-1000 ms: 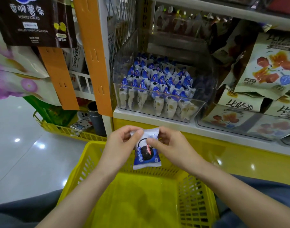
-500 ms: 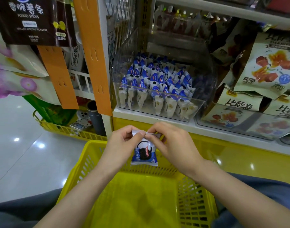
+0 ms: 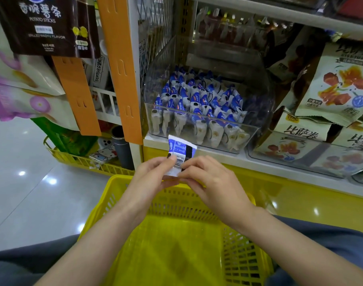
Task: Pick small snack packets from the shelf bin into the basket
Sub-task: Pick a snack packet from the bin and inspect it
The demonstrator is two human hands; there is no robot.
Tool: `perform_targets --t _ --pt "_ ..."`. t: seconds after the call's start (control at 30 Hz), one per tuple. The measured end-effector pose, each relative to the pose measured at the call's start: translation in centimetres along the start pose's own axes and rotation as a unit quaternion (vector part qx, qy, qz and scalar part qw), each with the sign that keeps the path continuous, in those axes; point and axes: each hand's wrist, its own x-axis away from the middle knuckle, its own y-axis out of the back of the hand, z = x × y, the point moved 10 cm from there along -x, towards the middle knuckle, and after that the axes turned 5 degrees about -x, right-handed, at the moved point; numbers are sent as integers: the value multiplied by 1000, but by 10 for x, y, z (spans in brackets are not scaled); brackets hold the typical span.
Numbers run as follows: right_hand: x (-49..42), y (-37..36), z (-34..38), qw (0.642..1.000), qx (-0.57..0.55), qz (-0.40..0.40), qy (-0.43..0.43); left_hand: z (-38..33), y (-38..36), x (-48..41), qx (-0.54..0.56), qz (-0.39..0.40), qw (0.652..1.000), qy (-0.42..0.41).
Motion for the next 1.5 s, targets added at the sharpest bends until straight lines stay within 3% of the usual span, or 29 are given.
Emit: perform_targets --t 0.07,0.13,0.23,0.3,0.37,0.4,0.47,0.53,0.8,0.9,1.2,1.4,1.5 --pt "1 -7 -1 999 -27 21 -10 -6 8 0 -17 -39 999 -29" --pt "2 -8 -18 983 -137 2 -119 -9 14 -2 -29 -67 997 -41" --pt "11 -14 -53 908 -286 -49 -304 -11 10 -2 -28 -43 997 -51" --pt "16 -31 -63 831 -403 -19 -383 -11 0 -1 -26 -3 998 -56" --pt "20 -44 -59 760 -502 7 -413 -12 -2 0 -36 -5 997 -68" --pt "21 -46 -58 742 -524 4 -418 -14 3 -1 -61 -36 994 -87" --pt "22 -45 -58 726 -540 -16 -425 -24 11 2 -149 -93 975 -138" --pt "24 -45 -60 714 -548 -33 -434 -32 6 6 -216 -95 955 -181" --pt "22 -41 -60 742 -519 -44 -422 -38 -8 14 -295 -54 924 -238" --pt "21 -41 -60 772 -491 -45 -402 -35 -10 17 -347 -45 907 -235" --pt "21 -44 -48 885 -334 23 -325 -42 -12 28 -517 -85 807 -270" --pt "19 -43 -36 921 -282 55 -265 -40 -10 23 -599 -99 755 -249" --pt "19 -45 -35 922 -285 58 -257 -40 -9 24 -562 -93 780 -260"
